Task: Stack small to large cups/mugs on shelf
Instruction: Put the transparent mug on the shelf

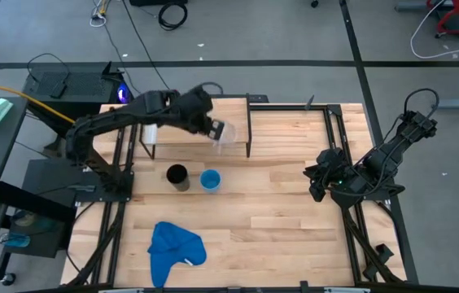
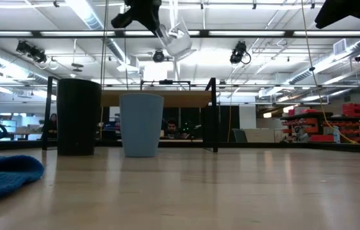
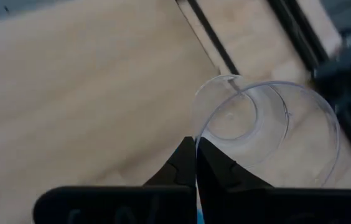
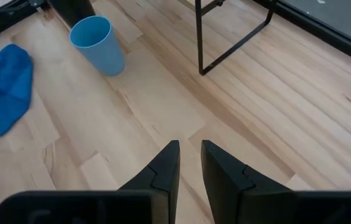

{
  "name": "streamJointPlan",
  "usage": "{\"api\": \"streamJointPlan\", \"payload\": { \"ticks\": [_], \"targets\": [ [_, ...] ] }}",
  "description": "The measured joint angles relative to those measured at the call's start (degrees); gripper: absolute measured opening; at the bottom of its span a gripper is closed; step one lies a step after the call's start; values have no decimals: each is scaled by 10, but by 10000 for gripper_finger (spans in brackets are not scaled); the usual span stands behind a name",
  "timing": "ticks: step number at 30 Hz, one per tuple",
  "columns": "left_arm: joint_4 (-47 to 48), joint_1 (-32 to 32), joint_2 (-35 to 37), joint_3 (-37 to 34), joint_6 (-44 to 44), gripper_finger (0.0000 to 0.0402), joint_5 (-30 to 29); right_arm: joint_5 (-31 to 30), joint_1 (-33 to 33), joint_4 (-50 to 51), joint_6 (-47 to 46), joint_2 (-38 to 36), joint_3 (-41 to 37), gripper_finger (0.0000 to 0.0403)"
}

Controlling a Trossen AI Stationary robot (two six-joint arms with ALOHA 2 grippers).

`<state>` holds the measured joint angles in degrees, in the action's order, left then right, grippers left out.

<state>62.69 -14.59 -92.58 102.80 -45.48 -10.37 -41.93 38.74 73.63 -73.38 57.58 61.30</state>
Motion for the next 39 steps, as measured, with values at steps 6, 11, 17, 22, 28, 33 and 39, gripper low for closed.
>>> {"api": "streamJointPlan", "payload": {
  "ticks": [6,11,17,22,28,33,39],
  "targets": [
    [-15,-62,0,0,13,4,-6,0,0,0,-16,0,0,73],
    [-26,-87,0,0,19,4,0,0,0,0,-21,0,0,73],
    [-30,-100,-30,0,47,4,25,-2,0,0,-35,0,0,73],
    [-44,-107,-54,0,57,4,31,-11,0,0,-63,0,0,73],
    [-49,-117,-68,0,57,4,31,-11,0,0,-79,0,0,73],
    [-31,-123,-77,0,56,4,30,-11,0,0,-79,0,0,73],
    [-32,-122,-87,0,54,4,30,-16,0,0,-78,0,0,73]
  ]
}}
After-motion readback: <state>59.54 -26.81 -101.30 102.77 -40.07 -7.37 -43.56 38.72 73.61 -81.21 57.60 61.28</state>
